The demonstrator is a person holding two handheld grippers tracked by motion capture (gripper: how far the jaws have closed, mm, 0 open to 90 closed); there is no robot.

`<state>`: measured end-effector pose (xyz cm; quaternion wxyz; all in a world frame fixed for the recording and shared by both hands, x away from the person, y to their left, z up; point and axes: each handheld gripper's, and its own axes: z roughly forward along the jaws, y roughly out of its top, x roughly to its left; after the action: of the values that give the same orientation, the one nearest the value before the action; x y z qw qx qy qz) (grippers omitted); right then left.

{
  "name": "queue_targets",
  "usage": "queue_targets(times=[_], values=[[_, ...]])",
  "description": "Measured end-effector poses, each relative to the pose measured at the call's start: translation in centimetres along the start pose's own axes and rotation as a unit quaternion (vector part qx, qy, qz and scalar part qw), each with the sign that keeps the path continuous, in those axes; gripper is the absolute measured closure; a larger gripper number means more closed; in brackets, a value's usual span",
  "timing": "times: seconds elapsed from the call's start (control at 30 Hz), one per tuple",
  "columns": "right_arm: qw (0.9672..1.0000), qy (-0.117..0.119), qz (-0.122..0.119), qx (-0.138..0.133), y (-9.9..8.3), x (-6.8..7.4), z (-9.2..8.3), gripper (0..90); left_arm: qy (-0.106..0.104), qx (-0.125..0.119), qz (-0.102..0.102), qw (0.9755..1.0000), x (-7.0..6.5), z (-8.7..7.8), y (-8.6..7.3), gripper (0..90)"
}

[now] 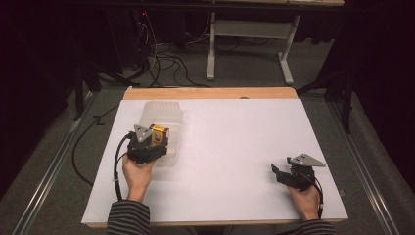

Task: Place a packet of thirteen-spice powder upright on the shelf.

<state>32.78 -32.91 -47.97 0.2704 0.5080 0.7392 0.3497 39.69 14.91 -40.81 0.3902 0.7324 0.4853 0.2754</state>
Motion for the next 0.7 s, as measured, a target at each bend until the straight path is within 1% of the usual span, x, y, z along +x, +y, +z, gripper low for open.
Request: queue_targets(times=[0.33,0.7], values=[[1.0000,0.000,0.001,0.001,0.0,0.0,0.0,30.4,0.002,0.004,-0.004,1.0000,0.2,-0.3,-0.7,32.4],[1.0000,-0.001,0.001,0.002,0.0,0.1,0.0,30.4,0.004,0.001,-0.007,1.0000,0.5,-0.9,-1.2,32.1]])
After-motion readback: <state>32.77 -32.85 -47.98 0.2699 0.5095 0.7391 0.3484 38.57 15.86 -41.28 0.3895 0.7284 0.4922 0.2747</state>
